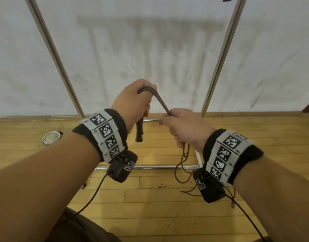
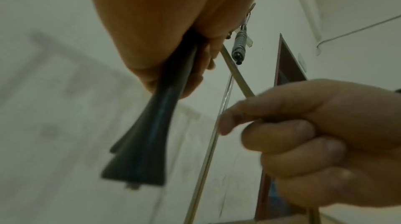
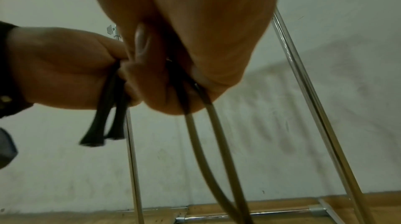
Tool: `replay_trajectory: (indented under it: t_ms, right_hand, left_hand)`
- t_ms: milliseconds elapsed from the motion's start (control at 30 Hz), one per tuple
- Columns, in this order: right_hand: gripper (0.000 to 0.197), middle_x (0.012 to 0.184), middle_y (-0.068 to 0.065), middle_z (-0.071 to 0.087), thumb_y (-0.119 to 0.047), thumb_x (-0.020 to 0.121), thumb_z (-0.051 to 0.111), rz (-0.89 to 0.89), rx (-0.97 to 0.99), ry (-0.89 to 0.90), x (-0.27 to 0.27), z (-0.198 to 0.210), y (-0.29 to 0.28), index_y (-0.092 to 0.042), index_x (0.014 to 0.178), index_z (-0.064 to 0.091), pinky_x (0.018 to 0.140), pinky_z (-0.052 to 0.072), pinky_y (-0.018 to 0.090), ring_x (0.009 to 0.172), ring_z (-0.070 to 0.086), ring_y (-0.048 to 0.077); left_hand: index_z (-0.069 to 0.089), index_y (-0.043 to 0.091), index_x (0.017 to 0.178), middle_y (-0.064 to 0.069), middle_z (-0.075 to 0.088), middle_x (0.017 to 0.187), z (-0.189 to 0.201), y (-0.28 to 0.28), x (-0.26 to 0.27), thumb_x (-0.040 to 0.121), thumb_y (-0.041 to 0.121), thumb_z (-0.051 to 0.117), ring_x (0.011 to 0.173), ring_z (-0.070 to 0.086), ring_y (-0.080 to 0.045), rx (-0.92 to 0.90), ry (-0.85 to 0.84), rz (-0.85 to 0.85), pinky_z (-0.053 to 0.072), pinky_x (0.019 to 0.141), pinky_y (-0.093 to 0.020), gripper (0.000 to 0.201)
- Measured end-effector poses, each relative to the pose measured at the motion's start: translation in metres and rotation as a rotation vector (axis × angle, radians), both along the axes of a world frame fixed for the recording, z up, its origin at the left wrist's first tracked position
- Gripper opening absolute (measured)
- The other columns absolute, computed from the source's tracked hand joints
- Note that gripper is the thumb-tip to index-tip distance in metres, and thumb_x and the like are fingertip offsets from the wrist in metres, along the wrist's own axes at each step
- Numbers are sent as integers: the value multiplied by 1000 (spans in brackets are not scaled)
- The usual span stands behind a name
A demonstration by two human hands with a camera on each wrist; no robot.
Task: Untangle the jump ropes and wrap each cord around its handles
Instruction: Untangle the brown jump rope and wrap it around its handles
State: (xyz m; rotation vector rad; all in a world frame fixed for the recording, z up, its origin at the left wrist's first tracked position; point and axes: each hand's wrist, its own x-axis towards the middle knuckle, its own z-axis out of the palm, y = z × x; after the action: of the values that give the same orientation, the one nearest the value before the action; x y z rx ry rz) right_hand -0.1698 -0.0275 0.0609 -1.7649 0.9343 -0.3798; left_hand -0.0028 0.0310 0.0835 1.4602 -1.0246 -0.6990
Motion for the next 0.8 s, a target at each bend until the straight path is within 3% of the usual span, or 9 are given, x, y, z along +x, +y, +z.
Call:
replay_trajectory:
  t_ms: [67, 133, 267, 333, 400, 500, 633, 700, 800]
  right_hand:
    - [51, 85, -2, 66, -67, 95, 47, -59, -8, 70, 2, 0, 3, -21, 113, 60, 58, 53, 33, 48, 58, 16]
    - [66, 101, 1, 70, -81, 90, 39, -73, 68, 111, 3, -3, 6, -26, 123, 56, 54, 54, 30, 54, 68, 17]
    - [63, 82, 6, 78, -69, 96, 46, -116, 382, -249, 7, -1, 11, -11, 115, 63, 44, 35, 29, 50, 60, 20]
    - [52, 63, 2, 64, -57, 101, 51, -205, 407, -403, 7, 3, 11, -8, 106, 63, 42, 26, 26, 42, 44, 14]
    - [42, 55, -2, 45, -49, 104, 51, -264, 403, -463, 1, 9, 6, -9, 107, 61, 40, 21, 26, 42, 31, 12]
    - [39, 54, -6, 37, -43, 106, 50, -299, 281, -364, -17, 15, -8, -7, 115, 60, 41, 21, 28, 42, 28, 12]
    - [43, 59, -3, 45, -42, 106, 48, -246, 42, -70, -27, 12, -18, -3, 114, 63, 46, 27, 31, 47, 35, 14]
    - [41, 60, -3, 47, -43, 106, 48, -216, 19, 4, -24, 8, -16, -6, 111, 64, 46, 31, 31, 47, 38, 14]
    - [41, 63, -1, 51, -44, 105, 48, -181, -19, 75, -21, 5, -12, -7, 109, 65, 50, 36, 33, 50, 42, 16]
  left_hand:
    - [69, 16, 99, 4, 48, 64, 4, -6, -8, 100, 2, 45, 58, 46, -15, -79, 179, 15, 47, 63, -36, 28]
    - [67, 14, 102, 3, 46, 64, 13, -11, -16, 104, 3, 43, 57, 46, -15, -158, 383, 50, 49, 61, -33, 26]
    - [69, 18, 104, 0, 51, 61, 22, -19, -29, 110, 10, 46, 53, 52, -16, -280, 772, 173, 54, 59, -33, 25]
    - [69, 19, 104, -1, 57, 62, 20, -21, -29, 110, 12, 49, 54, 59, -17, -304, 826, 165, 59, 63, -35, 22]
    - [68, 17, 100, -1, 65, 70, 13, -20, -20, 107, 14, 53, 67, 67, -18, -260, 570, 77, 61, 77, -39, 17]
    - [75, 27, 92, 7, 77, 85, 2, -9, 4, 98, 35, 67, 86, 75, -15, -20, -121, -25, 61, 87, -43, 12]
    - [77, 36, 82, 8, 75, 78, 2, 4, 26, 82, 56, 83, 76, 69, -13, 314, -581, -147, 50, 71, -31, 21]
    - [74, 34, 81, 7, 72, 75, 9, 3, 24, 79, 62, 82, 74, 67, -12, 464, -799, -197, 44, 63, -27, 29]
    - [70, 31, 90, 7, 70, 82, 17, 3, 17, 79, 71, 76, 77, 65, -13, 614, -1105, -244, 46, 62, -28, 42]
